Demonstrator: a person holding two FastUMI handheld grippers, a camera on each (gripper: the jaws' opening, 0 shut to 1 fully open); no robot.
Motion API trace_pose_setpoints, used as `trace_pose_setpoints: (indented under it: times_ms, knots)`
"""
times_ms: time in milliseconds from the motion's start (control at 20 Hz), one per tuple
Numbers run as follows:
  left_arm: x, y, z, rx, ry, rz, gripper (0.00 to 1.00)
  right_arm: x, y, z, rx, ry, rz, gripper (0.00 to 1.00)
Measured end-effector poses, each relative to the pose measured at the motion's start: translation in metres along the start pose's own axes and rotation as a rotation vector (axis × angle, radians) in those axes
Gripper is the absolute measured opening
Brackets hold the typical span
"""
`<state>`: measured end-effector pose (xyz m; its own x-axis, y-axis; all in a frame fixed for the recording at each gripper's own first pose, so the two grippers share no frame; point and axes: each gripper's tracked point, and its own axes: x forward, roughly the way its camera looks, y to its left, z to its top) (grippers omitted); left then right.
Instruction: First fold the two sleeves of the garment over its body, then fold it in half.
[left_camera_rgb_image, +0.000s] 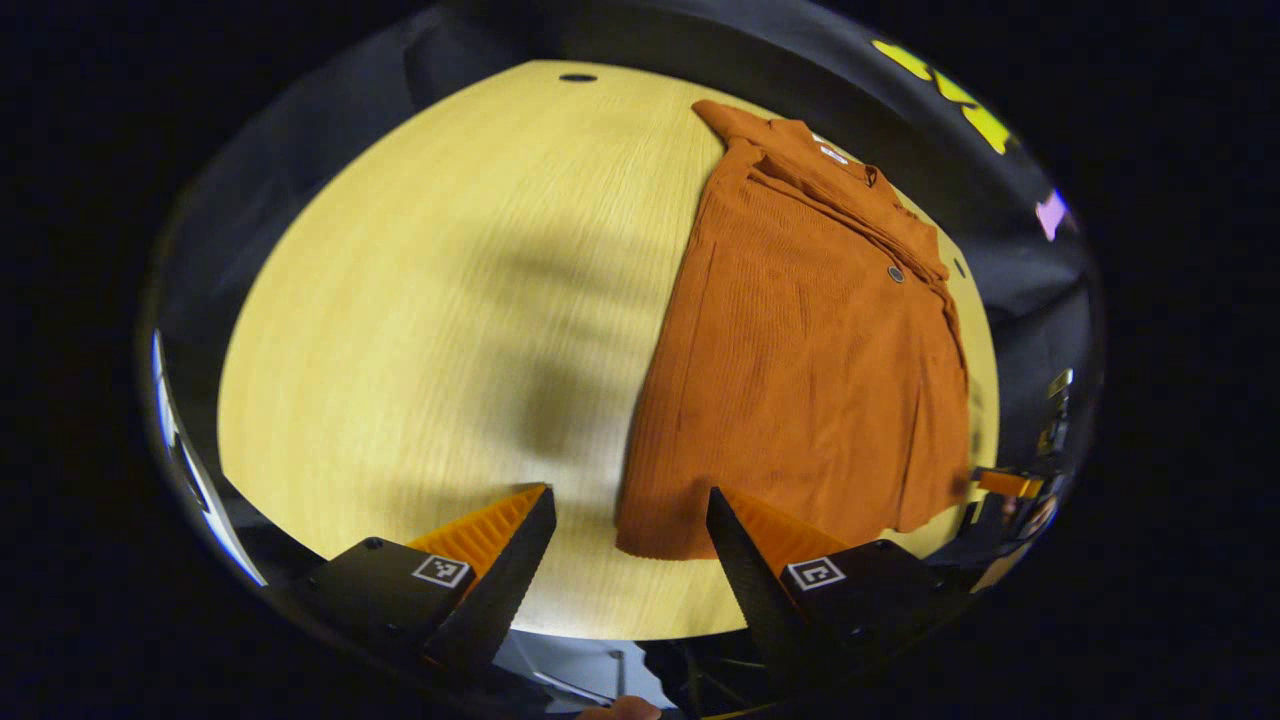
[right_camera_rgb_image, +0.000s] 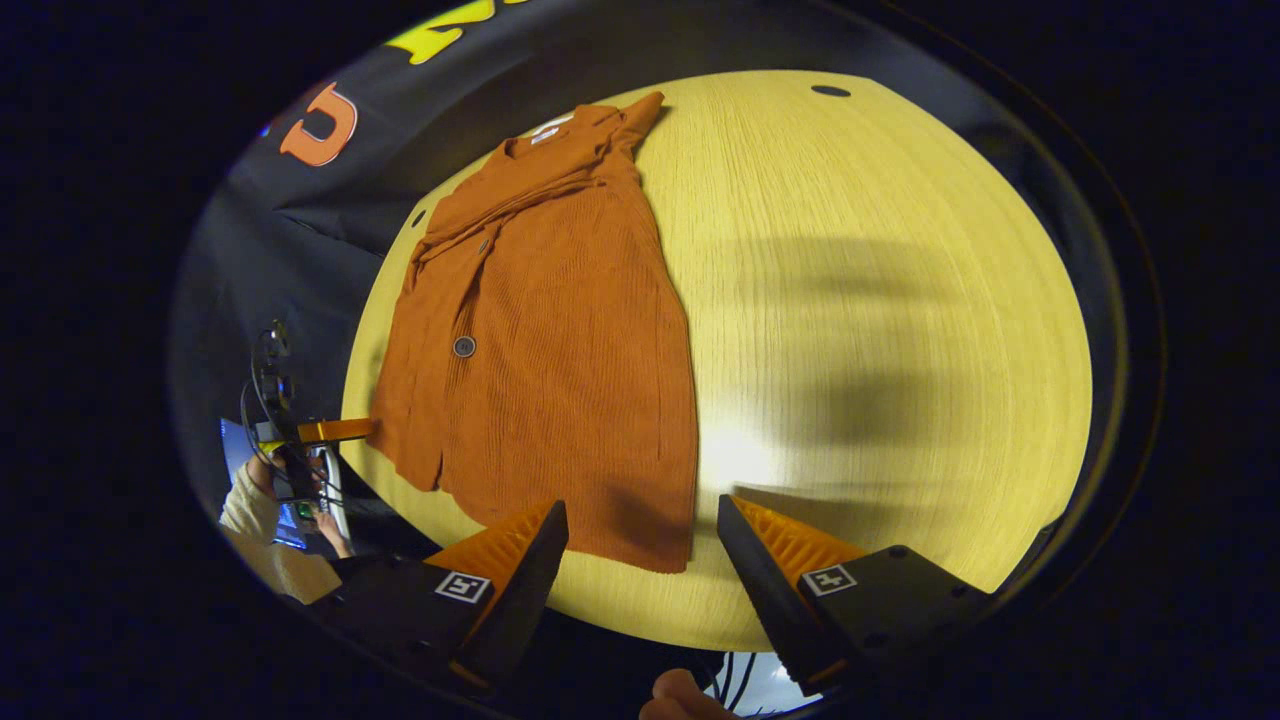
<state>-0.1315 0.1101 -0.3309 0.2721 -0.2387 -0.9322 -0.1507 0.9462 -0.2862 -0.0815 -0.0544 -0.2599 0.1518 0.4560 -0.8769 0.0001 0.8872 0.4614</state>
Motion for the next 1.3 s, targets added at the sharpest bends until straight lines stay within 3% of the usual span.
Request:
trace_pose_setpoints:
  times_ms: [150,200,250,300,400,450,650,950,1000,1050,1100,1150,1200,1300]
  knots:
    - [-0.01,-0.054,-0.02,-0.103,0.179,-0.267,0.97,0.0,-0.004,-0.021,0.043,0.167,0.117,0.96]
    - [-0.013,-0.062,-0.03,-0.11,0.241,-0.299,0.97,0.005,-0.015,-0.025,0.032,0.201,0.104,0.95]
    - [-0.018,-0.072,-0.031,-0.099,0.262,-0.351,0.97,0.005,-0.015,-0.019,0.039,0.22,0.139,0.91]
    - [-0.022,-0.08,-0.032,-0.09,0.274,-0.378,0.87,0.008,-0.013,-0.019,0.054,0.224,0.158,0.89]
    - [0.005,-0.053,-0.015,-0.071,0.292,-0.407,0.87,0.007,-0.009,-0.017,0.061,0.22,0.185,0.89]
    - [-0.019,-0.065,-0.023,-0.053,0.297,-0.434,0.86,0.007,-0.007,-0.018,0.042,0.219,0.199,0.89]
    - [-0.022,-0.071,-0.033,0.029,0.291,-0.5,0.83,0.015,0.005,-0.013,0.084,0.238,0.26,0.88]
    - [-0.019,-0.072,-0.031,0.049,0.312,-0.503,0.83,0.028,0.03,-0.014,0.129,0.258,0.321,0.84]
    - [-0.017,-0.071,-0.033,0.05,0.311,-0.487,0.77,0.032,0.03,-0.015,0.124,0.263,0.306,0.8]
    - [-0.014,-0.075,-0.031,0.04,0.305,-0.475,0.63,0.037,0.026,-0.017,0.108,0.268,0.279,0.74]
    - [-0.013,-0.074,-0.031,0.038,0.299,-0.461,0.46,0.04,0.021,-0.017,0.094,0.27,0.253,0.52]
    - [-0.01,-0.073,-0.032,0.037,0.29,-0.447,0.42,0.041,0.019,-0.016,0.1,0.271,0.238,0.35]
    - [-0.009,-0.071,-0.033,0.04,0.281,-0.439,0.25,0.043,0.017,-0.014,0.116,0.271,0.226,0.19]
    - [-0.003,-0.072,-0.032,0.039,0.265,-0.424,0.16,0.044,0.021,-0.011,0.114,0.26,0.214,0.11]
